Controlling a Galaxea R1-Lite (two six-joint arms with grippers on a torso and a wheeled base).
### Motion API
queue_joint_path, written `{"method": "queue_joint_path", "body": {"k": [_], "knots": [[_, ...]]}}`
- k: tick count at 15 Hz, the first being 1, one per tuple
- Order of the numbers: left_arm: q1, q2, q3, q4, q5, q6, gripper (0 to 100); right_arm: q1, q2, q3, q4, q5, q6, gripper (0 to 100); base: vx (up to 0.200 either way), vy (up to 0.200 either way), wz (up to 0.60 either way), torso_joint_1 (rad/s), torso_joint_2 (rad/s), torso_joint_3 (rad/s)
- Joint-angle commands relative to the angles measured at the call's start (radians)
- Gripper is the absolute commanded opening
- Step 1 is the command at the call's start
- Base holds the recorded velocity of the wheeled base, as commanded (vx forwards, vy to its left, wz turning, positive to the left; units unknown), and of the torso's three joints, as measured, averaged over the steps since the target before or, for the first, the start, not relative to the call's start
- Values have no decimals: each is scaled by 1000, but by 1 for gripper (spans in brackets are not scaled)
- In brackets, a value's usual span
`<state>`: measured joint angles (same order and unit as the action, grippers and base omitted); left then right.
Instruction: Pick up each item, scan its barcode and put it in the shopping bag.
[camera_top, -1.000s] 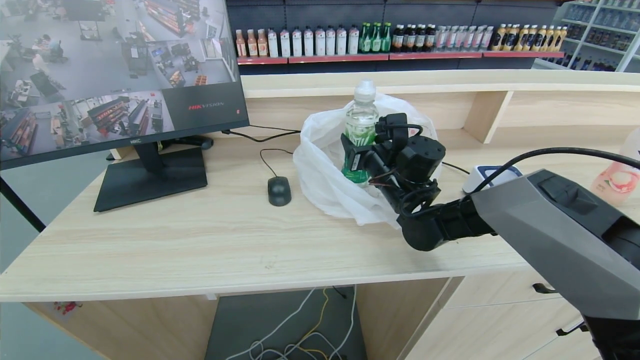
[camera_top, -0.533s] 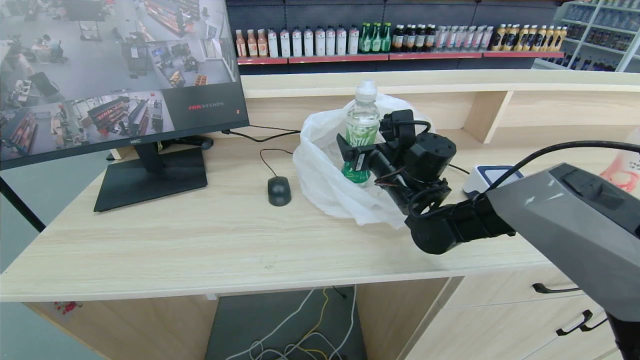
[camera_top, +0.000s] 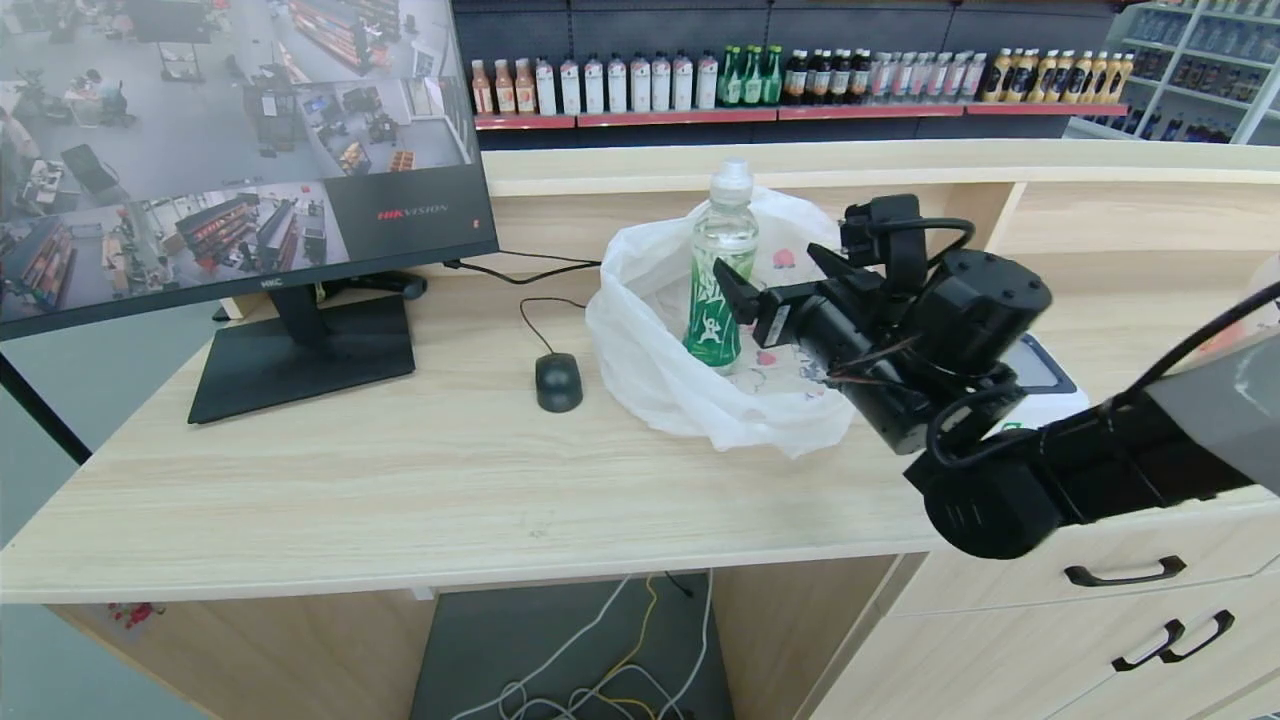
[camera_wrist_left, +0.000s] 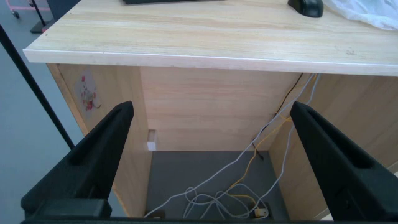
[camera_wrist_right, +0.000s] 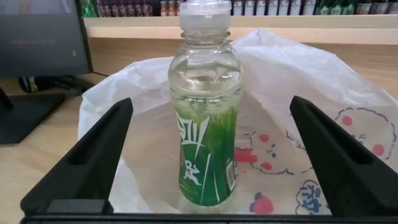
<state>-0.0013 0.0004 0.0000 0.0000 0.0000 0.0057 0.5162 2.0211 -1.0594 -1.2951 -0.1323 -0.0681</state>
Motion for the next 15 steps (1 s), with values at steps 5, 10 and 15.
{"method": "queue_joint_path", "body": {"k": [5,10,15], "knots": [[0,0,0,0,0,0,100,41,-127,389,-276,37,11,100,0,0,0,0,0,0],[0,0,0,0,0,-1,100,81,-154,446,-276,46,21,100,0,0,0,0,0,0],[0,0,0,0,0,0,100,71,-147,466,-276,45,42,100,-120,0,0,6,2,1]]}}
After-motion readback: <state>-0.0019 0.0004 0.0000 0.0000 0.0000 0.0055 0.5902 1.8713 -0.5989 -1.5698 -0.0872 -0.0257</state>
